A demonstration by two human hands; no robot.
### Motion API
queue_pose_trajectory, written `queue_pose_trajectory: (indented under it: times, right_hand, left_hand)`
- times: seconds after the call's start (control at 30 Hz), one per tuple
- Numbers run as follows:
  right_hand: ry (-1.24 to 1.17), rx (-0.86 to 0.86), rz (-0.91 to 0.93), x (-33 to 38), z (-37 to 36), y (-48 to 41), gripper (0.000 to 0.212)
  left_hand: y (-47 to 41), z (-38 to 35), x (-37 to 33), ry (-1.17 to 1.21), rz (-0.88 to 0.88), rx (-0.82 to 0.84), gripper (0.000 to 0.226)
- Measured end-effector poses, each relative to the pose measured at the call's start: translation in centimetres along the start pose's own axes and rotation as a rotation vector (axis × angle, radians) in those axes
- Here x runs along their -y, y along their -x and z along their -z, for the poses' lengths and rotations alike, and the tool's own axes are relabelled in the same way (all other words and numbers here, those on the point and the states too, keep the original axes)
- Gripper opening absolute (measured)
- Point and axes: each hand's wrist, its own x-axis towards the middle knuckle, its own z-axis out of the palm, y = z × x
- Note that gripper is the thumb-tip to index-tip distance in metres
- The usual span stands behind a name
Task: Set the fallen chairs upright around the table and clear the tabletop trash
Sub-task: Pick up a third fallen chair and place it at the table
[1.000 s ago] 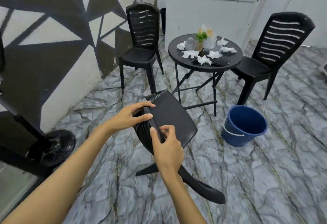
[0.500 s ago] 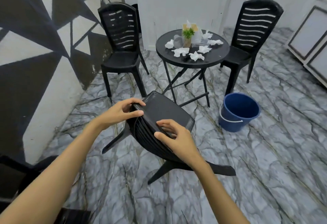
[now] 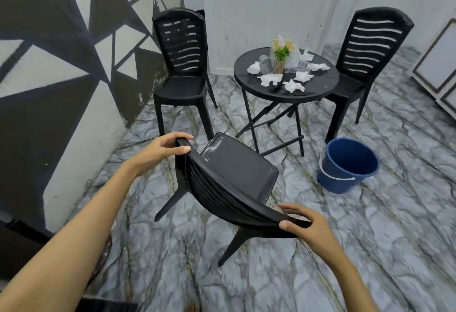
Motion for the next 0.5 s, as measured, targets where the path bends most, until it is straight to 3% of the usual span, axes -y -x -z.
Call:
queue_pose_trajectory:
  times: [0.17, 0.37, 0.43, 0.5]
  right_hand:
    - [0.009, -0.249, 0.066, -0.5, -3.5, -0.4, 0.059]
    - [-0.048, -0.260, 0.034, 1.9, -8.0, -3.5, 0.021]
    - [-0.081, -0.273, 0.013, 2.3, -8.9, -4.4, 0.021]
    - [-0.102, -0.287, -0.018, 2.4, -9.8, -5.3, 0.030]
  left_hand:
    - [-0.8, 4.4, 2.4, 0.040, -0.025, 0.000, 0.079]
    - [-1.9, 10.3, 5.5, 0.089, -0.046, 0.003, 0.074]
    - [-2.2, 11.8, 6.2, 0.096, -0.039, 0.007, 0.070]
    - [-2.5, 12.8, 7.0, 0.124, -0.034, 0.010, 0.048]
